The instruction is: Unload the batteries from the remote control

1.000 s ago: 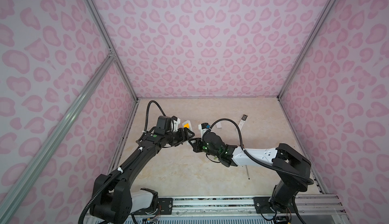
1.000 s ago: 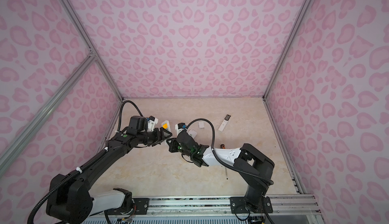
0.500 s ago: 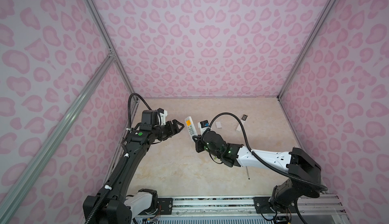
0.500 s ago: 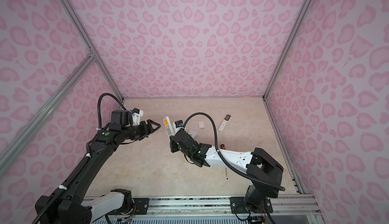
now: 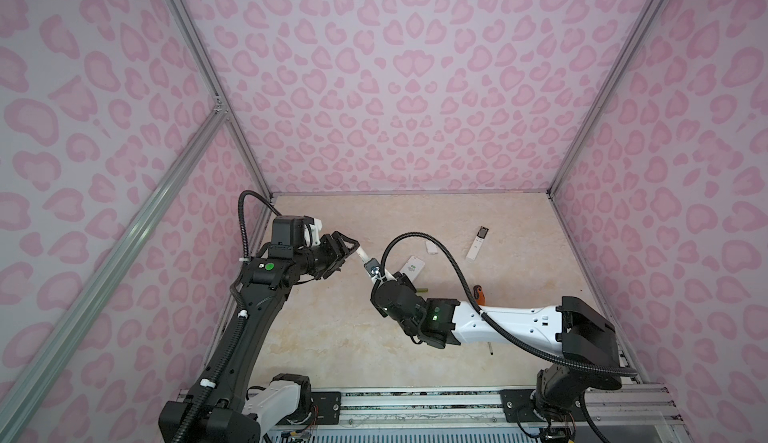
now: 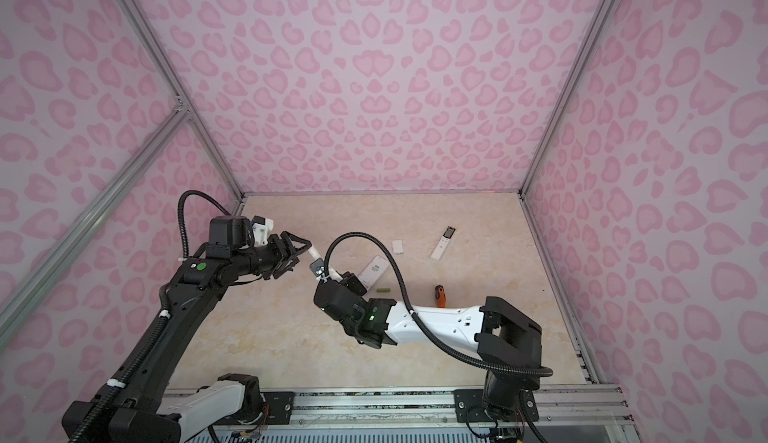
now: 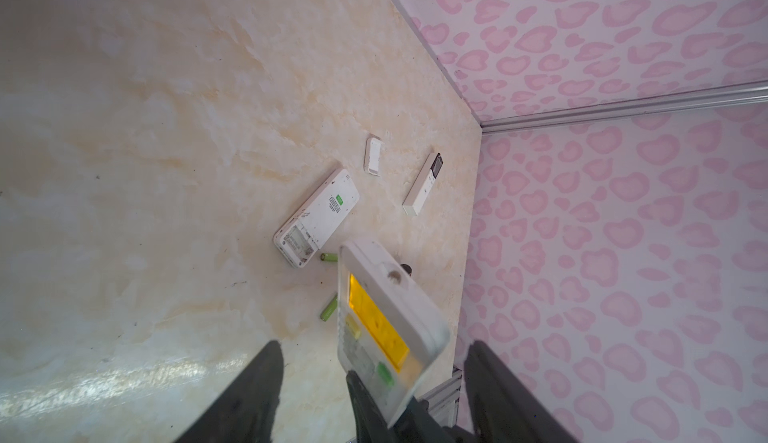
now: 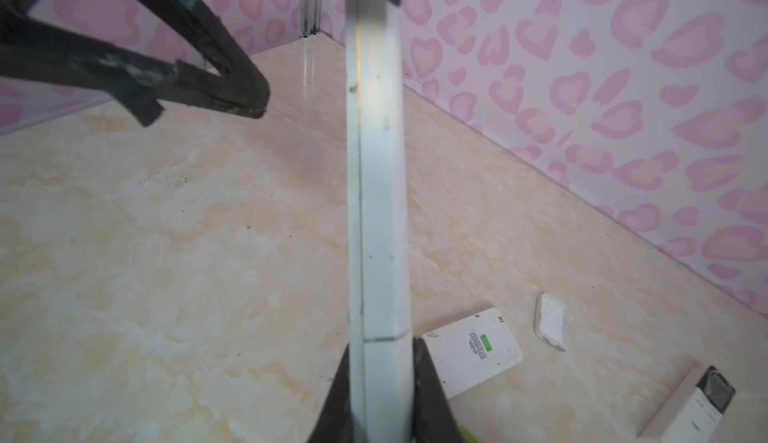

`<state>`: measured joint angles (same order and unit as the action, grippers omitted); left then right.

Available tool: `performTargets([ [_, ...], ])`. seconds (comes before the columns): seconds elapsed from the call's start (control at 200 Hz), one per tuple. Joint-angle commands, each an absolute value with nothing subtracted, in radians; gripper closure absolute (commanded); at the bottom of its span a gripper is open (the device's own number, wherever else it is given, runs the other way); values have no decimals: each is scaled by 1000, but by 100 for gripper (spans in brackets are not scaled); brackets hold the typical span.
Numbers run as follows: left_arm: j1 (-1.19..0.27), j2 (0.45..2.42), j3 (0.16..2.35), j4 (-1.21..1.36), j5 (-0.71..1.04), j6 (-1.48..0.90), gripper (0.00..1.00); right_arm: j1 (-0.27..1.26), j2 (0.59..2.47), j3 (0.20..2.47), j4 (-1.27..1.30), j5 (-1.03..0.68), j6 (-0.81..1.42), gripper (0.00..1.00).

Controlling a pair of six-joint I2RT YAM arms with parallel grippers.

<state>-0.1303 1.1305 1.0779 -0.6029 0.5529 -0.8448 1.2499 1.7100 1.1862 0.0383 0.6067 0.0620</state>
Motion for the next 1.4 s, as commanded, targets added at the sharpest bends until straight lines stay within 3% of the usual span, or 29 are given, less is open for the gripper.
performTargets([
  [0.0, -128, 1146, 1067, -579, 573, -913, 31, 1285, 1751, 1221, 34, 751, -86, 100],
  [0.24, -124, 1167, 1030, -565, 601, -962, 43, 1345, 1812, 1261, 63, 843, -213, 100],
  [0.535, -98, 1176, 1024, -563, 622, -977, 81, 1362, 1822, 1247, 99, 887, -269, 100],
  [0.635, -93, 1186, 1023, -559, 632, -968, 88, 1364, 1823, 1248, 103, 893, -276, 91],
  [0.725, -88, 1192, 1025, -539, 641, -955, 91, 1364, 1806, 1245, 95, 894, -243, 74],
  [0.93, -65, 1234, 1032, -517, 641, -871, 93, 1351, 1718, 1218, 23, 820, -42, 53],
  [1.115, -40, 1264, 1036, -440, 669, -799, 96, 1318, 1647, 1197, -49, 716, 128, 52],
  [1.395, -40, 1172, 992, -208, 741, -731, 96, 1150, 1504, 1119, 5, 373, 442, 51],
])
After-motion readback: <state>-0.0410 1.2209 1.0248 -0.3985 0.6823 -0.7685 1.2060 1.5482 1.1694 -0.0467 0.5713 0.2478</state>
